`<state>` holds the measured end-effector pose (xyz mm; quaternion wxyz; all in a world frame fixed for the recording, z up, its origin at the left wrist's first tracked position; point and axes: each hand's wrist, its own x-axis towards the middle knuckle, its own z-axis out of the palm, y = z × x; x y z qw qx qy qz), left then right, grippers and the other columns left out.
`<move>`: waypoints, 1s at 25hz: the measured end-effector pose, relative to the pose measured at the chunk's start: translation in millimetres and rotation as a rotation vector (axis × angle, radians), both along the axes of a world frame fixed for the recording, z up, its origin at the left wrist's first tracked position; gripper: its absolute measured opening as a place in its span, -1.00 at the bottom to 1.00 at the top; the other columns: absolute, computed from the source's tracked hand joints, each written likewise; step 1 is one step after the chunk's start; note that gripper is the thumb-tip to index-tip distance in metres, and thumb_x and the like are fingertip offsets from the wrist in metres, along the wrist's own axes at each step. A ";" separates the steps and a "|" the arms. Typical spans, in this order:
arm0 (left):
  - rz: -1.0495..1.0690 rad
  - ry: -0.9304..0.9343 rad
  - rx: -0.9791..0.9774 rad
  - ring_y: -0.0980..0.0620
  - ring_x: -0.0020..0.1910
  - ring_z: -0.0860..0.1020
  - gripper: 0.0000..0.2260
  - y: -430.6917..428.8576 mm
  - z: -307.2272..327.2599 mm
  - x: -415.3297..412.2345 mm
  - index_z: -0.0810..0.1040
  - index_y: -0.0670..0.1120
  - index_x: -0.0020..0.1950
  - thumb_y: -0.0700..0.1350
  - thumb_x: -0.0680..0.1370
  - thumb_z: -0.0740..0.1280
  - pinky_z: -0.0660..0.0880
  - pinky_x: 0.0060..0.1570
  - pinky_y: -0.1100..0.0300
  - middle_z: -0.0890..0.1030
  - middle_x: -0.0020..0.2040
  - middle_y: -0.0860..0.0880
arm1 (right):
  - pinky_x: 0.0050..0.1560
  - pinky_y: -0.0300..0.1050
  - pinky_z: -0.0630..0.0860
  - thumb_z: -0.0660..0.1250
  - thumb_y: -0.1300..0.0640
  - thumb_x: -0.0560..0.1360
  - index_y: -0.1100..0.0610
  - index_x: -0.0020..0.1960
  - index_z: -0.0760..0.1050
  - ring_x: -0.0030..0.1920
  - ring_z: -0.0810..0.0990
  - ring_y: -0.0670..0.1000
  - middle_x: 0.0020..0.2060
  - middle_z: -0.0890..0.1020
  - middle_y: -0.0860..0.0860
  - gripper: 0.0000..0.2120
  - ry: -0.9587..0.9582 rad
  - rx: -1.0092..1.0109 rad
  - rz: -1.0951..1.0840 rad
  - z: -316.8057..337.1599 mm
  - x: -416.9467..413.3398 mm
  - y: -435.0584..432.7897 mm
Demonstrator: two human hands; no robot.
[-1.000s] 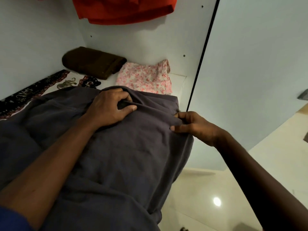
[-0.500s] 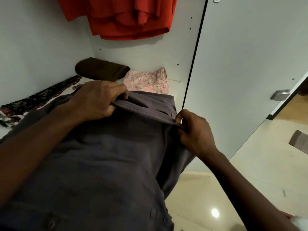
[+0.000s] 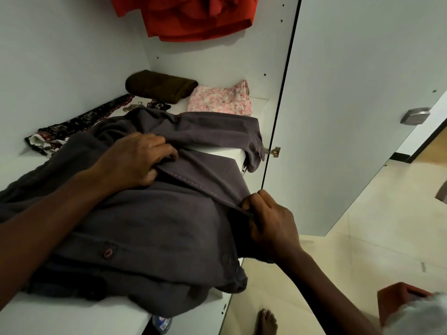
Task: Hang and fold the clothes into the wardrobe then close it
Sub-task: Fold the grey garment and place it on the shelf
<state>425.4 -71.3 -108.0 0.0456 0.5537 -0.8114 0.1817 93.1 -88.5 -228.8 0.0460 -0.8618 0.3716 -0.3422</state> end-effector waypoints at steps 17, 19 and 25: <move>0.512 0.841 -0.163 0.11 -0.17 0.61 -0.87 -46.1 26.8 -8.1 0.61 0.03 -0.04 0.02 0.50 0.49 0.53 -0.04 0.15 0.64 -0.19 0.11 | -0.30 -0.33 0.45 0.30 0.02 0.63 0.05 -0.09 0.55 -0.28 0.65 -0.08 -0.25 0.67 -0.05 -0.84 -0.320 0.476 -0.070 75.8 46.5 -107.1; 0.595 0.853 -0.157 0.07 -0.20 0.60 -0.85 -54.1 8.5 -5.9 0.59 0.01 -0.09 0.05 0.51 0.48 0.51 -0.08 0.15 0.62 -0.23 0.10 | -0.29 -0.19 0.48 0.26 0.02 0.63 0.06 -0.06 0.54 -0.25 0.63 -0.03 -0.22 0.66 -0.03 -0.84 -0.274 0.456 -0.075 93.0 62.8 -134.6; 0.622 0.844 -0.116 0.07 -0.40 0.55 -0.75 -51.1 -36.4 4.5 0.58 -0.04 -0.24 0.08 0.53 0.48 0.52 -0.30 0.11 0.59 -0.39 -0.01 | 0.14 0.10 0.45 0.21 -0.17 0.61 0.09 0.23 0.50 0.22 0.50 0.22 0.19 0.53 0.13 -0.62 0.257 0.340 -0.139 107.7 108.6 -230.3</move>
